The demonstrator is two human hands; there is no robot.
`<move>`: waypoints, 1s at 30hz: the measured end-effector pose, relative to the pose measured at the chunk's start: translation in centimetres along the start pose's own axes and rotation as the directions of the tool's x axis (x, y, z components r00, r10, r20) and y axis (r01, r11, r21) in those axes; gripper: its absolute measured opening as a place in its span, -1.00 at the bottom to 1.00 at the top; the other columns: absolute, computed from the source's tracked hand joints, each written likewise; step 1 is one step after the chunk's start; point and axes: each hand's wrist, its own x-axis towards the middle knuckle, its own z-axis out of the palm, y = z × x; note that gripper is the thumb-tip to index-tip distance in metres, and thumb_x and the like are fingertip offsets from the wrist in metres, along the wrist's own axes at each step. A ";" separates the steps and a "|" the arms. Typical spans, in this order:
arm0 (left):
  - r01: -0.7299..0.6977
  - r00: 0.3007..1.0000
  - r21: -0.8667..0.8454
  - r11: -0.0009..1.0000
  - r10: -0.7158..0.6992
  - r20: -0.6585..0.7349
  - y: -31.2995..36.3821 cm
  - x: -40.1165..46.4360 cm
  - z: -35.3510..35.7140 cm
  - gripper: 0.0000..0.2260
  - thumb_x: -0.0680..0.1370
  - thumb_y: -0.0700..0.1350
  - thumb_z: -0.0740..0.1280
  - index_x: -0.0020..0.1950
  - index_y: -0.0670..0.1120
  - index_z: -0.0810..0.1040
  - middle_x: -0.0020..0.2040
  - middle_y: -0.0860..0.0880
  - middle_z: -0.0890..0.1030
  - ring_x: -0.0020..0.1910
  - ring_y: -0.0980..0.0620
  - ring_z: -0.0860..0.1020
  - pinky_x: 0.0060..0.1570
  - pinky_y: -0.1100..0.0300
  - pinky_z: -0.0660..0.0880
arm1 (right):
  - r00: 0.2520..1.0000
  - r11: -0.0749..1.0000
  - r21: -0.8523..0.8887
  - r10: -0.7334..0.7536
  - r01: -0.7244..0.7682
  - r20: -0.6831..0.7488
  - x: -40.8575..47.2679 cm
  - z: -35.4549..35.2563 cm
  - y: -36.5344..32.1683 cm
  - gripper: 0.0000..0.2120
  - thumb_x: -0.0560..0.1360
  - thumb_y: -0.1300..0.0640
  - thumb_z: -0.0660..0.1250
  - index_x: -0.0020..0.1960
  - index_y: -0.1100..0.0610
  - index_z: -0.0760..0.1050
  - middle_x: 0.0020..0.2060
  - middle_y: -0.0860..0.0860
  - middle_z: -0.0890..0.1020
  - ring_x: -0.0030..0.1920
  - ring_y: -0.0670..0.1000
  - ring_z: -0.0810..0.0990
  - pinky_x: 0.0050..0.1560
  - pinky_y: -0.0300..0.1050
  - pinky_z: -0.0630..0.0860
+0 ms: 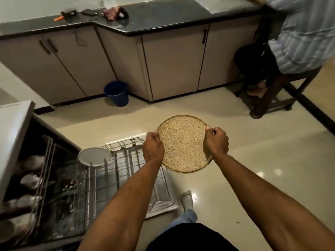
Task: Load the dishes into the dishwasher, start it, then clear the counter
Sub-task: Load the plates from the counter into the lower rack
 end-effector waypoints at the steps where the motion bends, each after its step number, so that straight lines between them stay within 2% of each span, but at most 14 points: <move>1: 0.004 1.000 0.008 1.000 -0.004 0.004 0.6 0.9 1.1 -0.65 0.67 0.11 0.05 -0.03 -0.13 0.44 -0.28 -0.02 0.48 -0.30 0.00 0.42 -0.37 0.17 0.25 | 1.000 1.000 -0.011 0.013 -0.013 -0.010 1.3 0.0 -0.1 -0.69 0.61 -0.07 0.20 -0.10 0.15 0.49 -0.21 0.04 0.54 -0.18 0.13 0.48 -0.17 -0.11 0.33; 4: 0.028 0.999 0.041 0.999 -0.029 0.030 2.6 3.5 4.0 -0.65 0.68 0.09 0.04 -0.03 -0.13 0.45 -0.25 -0.03 0.51 -0.28 -0.01 0.43 -0.39 0.18 0.20 | 0.998 0.997 -0.056 0.055 -0.056 -0.025 5.2 0.0 -0.8 -0.70 0.61 -0.08 0.18 -0.10 0.13 0.49 -0.20 0.05 0.57 -0.17 0.15 0.50 -0.18 -0.10 0.34; 9: 0.035 0.997 0.079 0.996 -0.040 0.069 5.9 8.2 8.1 -0.64 0.68 0.09 0.03 0.03 -0.14 0.47 -0.17 -0.10 0.57 -0.20 -0.08 0.50 -0.32 0.15 0.26 | 0.998 0.996 -0.069 0.060 -0.062 -0.034 11.8 0.3 -2.6 -0.71 0.62 -0.08 0.18 -0.12 0.12 0.47 -0.20 0.06 0.56 -0.18 0.15 0.49 -0.18 -0.10 0.34; 14: 0.035 0.998 0.071 0.997 -0.038 0.051 9.1 12.6 10.8 -0.65 0.68 0.08 0.04 0.07 -0.15 0.48 -0.09 -0.14 0.59 -0.13 -0.13 0.52 -0.19 0.10 0.39 | 0.999 0.996 -0.080 0.045 -0.046 -0.016 17.7 1.0 -4.8 -0.72 0.62 -0.07 0.18 -0.10 0.11 0.47 -0.19 0.05 0.55 -0.17 0.14 0.49 -0.17 -0.10 0.35; 23: 0.103 0.993 0.108 0.989 -0.097 -0.059 13.1 21.6 15.4 -0.65 0.68 0.08 0.03 0.08 -0.14 0.48 -0.07 -0.14 0.60 -0.12 -0.12 0.52 -0.19 0.13 0.39 | 0.996 0.997 -0.081 -0.011 0.018 0.084 29.2 5.4 -9.3 -0.71 0.61 -0.05 0.19 -0.14 0.14 0.44 -0.21 0.07 0.56 -0.20 0.15 0.50 -0.21 -0.10 0.34; 26: 0.156 0.983 0.109 0.982 -0.144 -0.109 15.3 23.9 16.8 -0.65 0.68 0.08 0.03 0.08 -0.14 0.48 -0.07 -0.13 0.61 -0.14 -0.09 0.51 -0.22 0.16 0.35 | 0.989 0.995 -0.087 -0.038 0.051 0.145 33.3 6.4 -11.3 -0.71 0.61 -0.06 0.19 -0.10 0.15 0.48 -0.21 0.06 0.55 -0.19 0.13 0.49 -0.19 -0.10 0.35; 30: 0.221 0.964 0.088 0.971 -0.204 -0.172 17.5 27.0 18.1 -0.65 0.68 0.08 0.04 0.08 -0.13 0.48 -0.07 -0.12 0.61 -0.13 -0.09 0.53 -0.20 0.14 0.40 | 0.971 0.988 -0.102 -0.089 0.113 0.221 38.1 8.2 -13.9 -0.71 0.61 -0.06 0.19 -0.07 0.15 0.50 -0.16 0.07 0.58 -0.16 0.14 0.51 -0.17 -0.10 0.37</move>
